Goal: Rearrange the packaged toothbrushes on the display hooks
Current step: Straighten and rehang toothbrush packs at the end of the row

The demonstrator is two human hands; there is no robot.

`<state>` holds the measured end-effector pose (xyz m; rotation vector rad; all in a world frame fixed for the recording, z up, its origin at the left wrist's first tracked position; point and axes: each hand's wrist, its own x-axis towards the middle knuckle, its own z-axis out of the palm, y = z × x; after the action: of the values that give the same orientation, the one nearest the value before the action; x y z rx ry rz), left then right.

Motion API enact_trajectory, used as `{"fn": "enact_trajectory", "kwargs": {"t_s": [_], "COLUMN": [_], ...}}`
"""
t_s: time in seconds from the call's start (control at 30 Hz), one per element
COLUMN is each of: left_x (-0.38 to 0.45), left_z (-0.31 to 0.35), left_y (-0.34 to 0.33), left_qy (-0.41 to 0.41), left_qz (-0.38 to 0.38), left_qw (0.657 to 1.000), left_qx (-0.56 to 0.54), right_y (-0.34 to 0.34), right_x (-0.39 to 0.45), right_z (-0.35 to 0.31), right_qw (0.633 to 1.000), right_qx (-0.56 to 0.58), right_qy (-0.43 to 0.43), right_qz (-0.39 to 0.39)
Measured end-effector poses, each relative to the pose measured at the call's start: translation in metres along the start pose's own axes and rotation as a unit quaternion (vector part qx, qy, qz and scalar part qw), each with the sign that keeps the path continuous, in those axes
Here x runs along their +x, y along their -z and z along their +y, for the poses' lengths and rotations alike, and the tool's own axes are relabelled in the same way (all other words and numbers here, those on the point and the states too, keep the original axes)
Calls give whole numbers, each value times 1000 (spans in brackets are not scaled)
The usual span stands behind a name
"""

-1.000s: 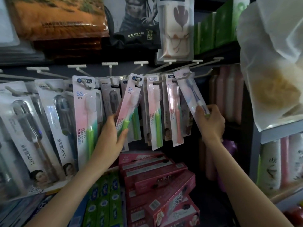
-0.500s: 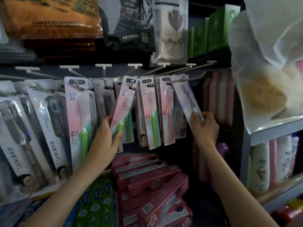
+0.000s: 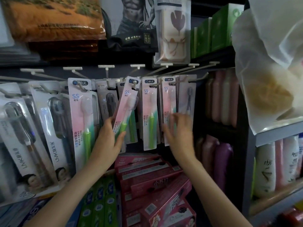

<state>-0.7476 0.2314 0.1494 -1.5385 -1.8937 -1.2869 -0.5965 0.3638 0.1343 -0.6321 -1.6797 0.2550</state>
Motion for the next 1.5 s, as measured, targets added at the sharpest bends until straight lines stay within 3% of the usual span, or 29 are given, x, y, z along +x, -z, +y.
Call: {"fn": "enact_trajectory", "kwargs": {"t_s": [0.1,0.27,0.43,0.53,0.6,0.73,0.87,1.0,1.07,1.13,1.23,1.33,1.4,1.5], "left_x": [-1,0,7,5,0,-5,-8,-10,-11,-12,-13,-9,-4,11], "left_z": [3,8,13,16,16,14,13,17,19,21,25,28,30,28], "left_y": [3,17,23,20,18,20,20,18,18,14,0,-14,-20,-25], "left_qy": [2,5,73,95,89,88,92,192,195,153,154,157,171,193], "left_qz": [2,-7,-80,-98,-115,-109,-88,-49,-64,-82,-54,-19,-8,12], "left_qw": [1000,1000,988,978,976,968,973,934,930,959,966,971,966,966], "left_qx": [9,-7,-114,-156,-160,-209,-194,-299,-306,-223,-200,-182,-192,-172], "right_y": [-31,-42,-28,-17,-17,-16,-9,3,7,8,13,27,32,26], "right_x": [-7,0,-2,-5,-3,7,6,9,10,8,5,4,1,-1], "right_z": [-11,-1,-8,-34,-45,-47,-40,-35,-32,-28,-27,-30,-38,-51], "right_qw": [994,987,986,938,919,917,852,834,832,848,906,974,988,991], "right_qx": [18,74,136,294,300,275,366,372,377,365,327,207,125,71], "right_qy": [-17,-106,-72,-82,-84,-115,-157,-156,-161,-156,-145,-34,52,70], "right_qz": [-106,-93,-60,-165,-240,-265,-341,-377,-374,-351,-224,-87,-70,-90]}}
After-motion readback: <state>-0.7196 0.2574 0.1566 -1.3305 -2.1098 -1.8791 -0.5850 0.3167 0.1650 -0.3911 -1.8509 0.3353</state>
